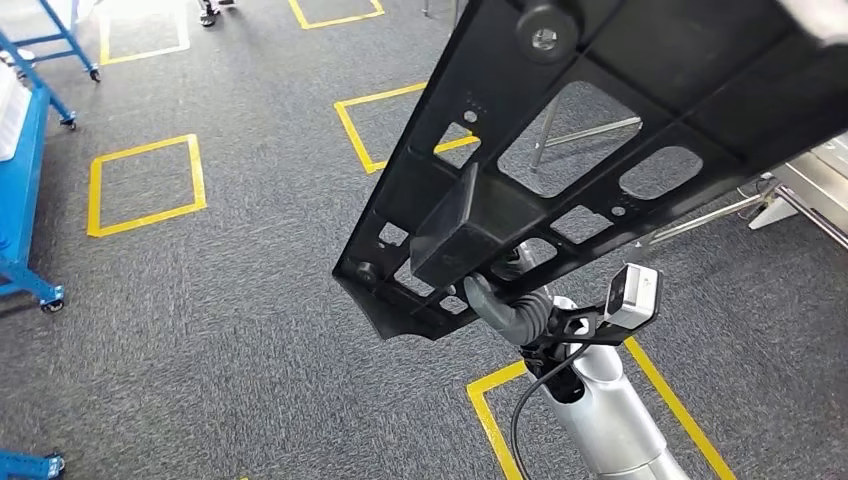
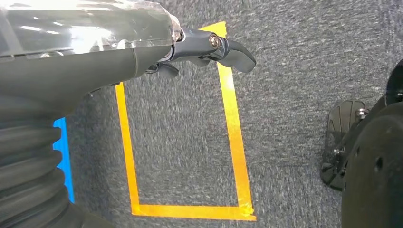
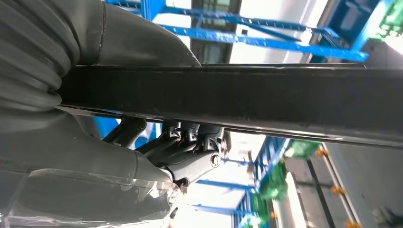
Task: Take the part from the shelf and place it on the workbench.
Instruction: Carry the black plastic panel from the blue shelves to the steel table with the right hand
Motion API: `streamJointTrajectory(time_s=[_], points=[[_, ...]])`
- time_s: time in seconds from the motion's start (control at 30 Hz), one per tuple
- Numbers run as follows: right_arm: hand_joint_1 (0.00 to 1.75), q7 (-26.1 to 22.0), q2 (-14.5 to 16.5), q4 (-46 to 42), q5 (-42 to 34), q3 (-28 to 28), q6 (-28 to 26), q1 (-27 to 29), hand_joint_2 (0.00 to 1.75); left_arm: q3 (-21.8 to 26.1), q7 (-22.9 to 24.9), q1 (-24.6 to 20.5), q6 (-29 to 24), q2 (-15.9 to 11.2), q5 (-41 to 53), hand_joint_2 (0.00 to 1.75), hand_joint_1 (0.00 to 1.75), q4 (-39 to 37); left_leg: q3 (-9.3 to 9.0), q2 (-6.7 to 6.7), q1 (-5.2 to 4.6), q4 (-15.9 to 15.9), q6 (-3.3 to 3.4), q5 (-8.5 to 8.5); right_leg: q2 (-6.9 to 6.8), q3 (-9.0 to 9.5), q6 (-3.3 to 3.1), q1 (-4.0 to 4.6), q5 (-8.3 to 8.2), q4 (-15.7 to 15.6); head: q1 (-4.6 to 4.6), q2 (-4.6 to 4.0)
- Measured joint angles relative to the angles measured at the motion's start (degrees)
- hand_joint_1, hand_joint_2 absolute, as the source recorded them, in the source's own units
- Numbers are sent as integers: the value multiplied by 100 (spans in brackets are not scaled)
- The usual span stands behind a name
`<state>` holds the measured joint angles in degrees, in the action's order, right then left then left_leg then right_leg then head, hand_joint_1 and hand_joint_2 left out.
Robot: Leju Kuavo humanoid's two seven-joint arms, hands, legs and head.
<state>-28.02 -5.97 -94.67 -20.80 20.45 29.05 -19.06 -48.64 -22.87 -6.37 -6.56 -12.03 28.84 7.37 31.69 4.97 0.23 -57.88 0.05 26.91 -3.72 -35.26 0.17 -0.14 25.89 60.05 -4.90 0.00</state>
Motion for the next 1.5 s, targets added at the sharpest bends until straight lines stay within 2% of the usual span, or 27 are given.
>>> streamJointTrajectory(time_s=[0.03, 0.1, 0.17, 0.23, 0.3, 0.33, 0.37, 0.4, 0.47, 0.53, 0.6, 0.63, 0.7, 0.77, 0.83, 0.87, 0.9, 0.97, 1.03, 1.13, 1.2, 1.27, 1.33, 1.37, 1.4, 1.47, 1.5], points=[[175, 4, -1, -46, -5, -30, 7, 49, 175, -4, 4, 0, 6, 2, 0, 175, 0, 0, -13, 52, -15, -1, -30, 15, -28, 36, -34, 24, 6, -91, -1, 0], [175, 33, -6, -179, -17, -87, 58, 188, 175, -10, 10, -2, 11, 14, 1, 175, 0, 0, -33, 147, -18, 3, -94, 45, 104, 32, -103, 32, -10, -111, -1, 0], [175, 65, -10, -292, -39, -128, 122, 276, 175, -10, -31, -7, 10, 34, 0, 175, 0, 0, 14, -9, 8, -160, -155, 185, 233, 47, -169, 9, -36, -146, -1, 0], [175, 84, -12, -345, -71, -153, 168, 294, 175, -5, -104, -5, 19, 52, -2, 175, 0, 0, 283, -307, 31, -770, -187, 519, 366, 57, -220, -2, -47, -162, -1, 0], [175, 119, -13, -357, -91, -181, 186, 312, 175, 3, -145, 14, 34, 65, -1, 175, 0, 0, 652, -424, 34, -1513, -195, 800, 516, 57, -243, 13, -45, -155, -1, 0], [175, 136, -14, -363, -95, -197, 186, 327, 175, 6, -152, 21, 39, 69, 0, 175, 0, 0, 744, -440, 34, -1665, -191, 791, 600, 59, -246, 22, -44, -147, -2, 0], [175, 147, -14, -371, -98, -209, 186, 340, 175, 8, -156, 25, 41, 72, 1, 175, 0, 0, 734, -453, 34, -1593, -179, 670, 684, 62, -245, 27, -43, -138, -2, 0], [175, 151, -14, -383, -101, -222, 186, 348, 175, 10, -158, 23, 42, 74, 1, 175, 0, 0, 620, -492, 34, -1298, -159, 457, 767, 68, -243, 29, -42, -129, -2, 0], [175, 152, -13, -410, -104, -245, 186, 350, 175, 13, -160, 15, 40, 72, -1, 175, 0, 0, 284, -718, 39, -489, -110, 78, 910, 70, -219, 25, -37, -110, -1, 0], [175, 152, -14, -428, -106, -261, 186, 354, 175, 14, -169, 8, 40, 72, -1, 175, 0, 0, 99, -882, 30, -78, -72, -29, 1036, 45, -159, 10, -48, -105, -1, 0], [175, 158, -15, -440, -113, -277, 186, 370, 175, 14, -173, -13, 40, 74, -3, 175, 0, 0, 66, -810, 20, -29, -30, -37, 1153, 21, -82, -2, -75, -123, -1, 0], [175, 163, -16, -448, -120, -292, 187, 380, 175, 14, -166, -27, 39, 77, -4, 175, 0, 0, 50, -745, 26, 5, 6, -57, 1118, 6, -53, 1, -57, -103, -1, 0], [175, 176, -18, -466, -137, -315, 191, 379, 175, 15, -150, -40, 36, 82, -5, 175, 0, 0, 25, -614, 43, 75, 80, -93, 843, -131, -9, 24, 141, 188, 0, 0], [175, 191, -20, -471, -146, -321, 195, 372, 175, 16, -140, -25, 34, 85, -7, 175, 0, 0, 21, -474, 28, 89, 117, -94, 527, -458, 21, 13, 501, 883, 0, 0], [175, 206, -20, -462, -147, -320, 197, 374, 175, 16, -138, -7, 35, 87, -3, 175, 0, 0, 22, -326, 21, 86, 118, -81, 427, -720, 56, -24, 664, 1418, 0, 0], [175, 210, -21, -457, -148, -320, 197, 374, 175, 16, -137, -6, 36, 89, -1, 175, 0, 0, 18, -256, 23, 84, 110, -72, 401, -709, 71, -43, 595, 1403, 1, 0], [175, 213, -21, -453, -153, -320, 199, 372, 175, 17, -138, -10, 36, 93, 1, 175, 0, 0, 8, -192, 26, 81, 96, -61, 358, -578, 81, -59, 432, 1158, 1, 0], [175, 214, -22, -452, -171, -320, 212, 347, 175, 19, -150, -22, 37, 99, 1, 175, 0, 0, -22, -77, 17, 64, 48, -25, 144, -153, 76, -50, 99, 364, 1, 0], [175, 209, -22, -452, -188, -320, 238, 308, 175, 20, -172, -30, 41, 99, -1, 175, 0, 0, -48, 31, -8, 45, -16, 16, 9, 75, 22, -17, -8, -98, -1, 0], [175, 231, -27, -452, -211, -322, 285, 282, 175, 20, -184, -54, 45, 101, -2, 175, 0, 0, -86, 146, 1, 32, -120, 69, 171, 73, -87, 3, -2, -148, -1, 0], [175, 274, -38, -442, -232, -322, 309, 238, 175, 20, -176, -74, 41, 101, -1, 175, 0, 0, 7, -62, 31, -219, -177, 250, 292, 87, -155, -17, -25, -175, -1, 0], [175, 330, -51, -398, -252, -315, 328, 159, 175, 19, -156, -72, 40, 101, -3, 175, 0, 0, 341, -349, 45, -923, -202, 600, 416, 94, -195, -22, -35, -181, -1, 0], [175, 374, -66, -318, -266, -293, 367, 98, 175, 18, -129, -49, 46, 102, -1, 175, 0, 0, 701, -434, 45, -1593, -204, 792, 565, 94, -209, -4, -36, -170, -1, 0], [175, 385, -75, -273, -268, -273, 389, 75, 175, 18, -116, -38, 49, 103, 0, 175, 0, 0, 768, -446, 45, -1659, -194, 725, 646, 95, -211, 3, -34, -160, -1, 0], [175, 393, -80, -235, -269, -247, 408, 50, 175, 17, -107, -32, 50, 104, 2, 175, 0, 0, 723, -461, 44, -1478, -175, 545, 727, 97, -210, 8, -31, -149, -2, 0], [175, 418, -87, -180, -269, -186, 439, -13, 175, 17, -93, -38, 42, 105, 1, 175, 0, 0, 418, -587, 41, -694, -119, 108, 879, 102, -197, 12, -25, -133, -1, 0], [175, 435, -89, -161, -270, -155, 457, -48, 175, 18, -92, -45, 38, 105, 1, 175, 0, 0, 267, -663, 36, -340, -97, -27, 947, 98, -178, 12, -26, -129, -1, 0]])
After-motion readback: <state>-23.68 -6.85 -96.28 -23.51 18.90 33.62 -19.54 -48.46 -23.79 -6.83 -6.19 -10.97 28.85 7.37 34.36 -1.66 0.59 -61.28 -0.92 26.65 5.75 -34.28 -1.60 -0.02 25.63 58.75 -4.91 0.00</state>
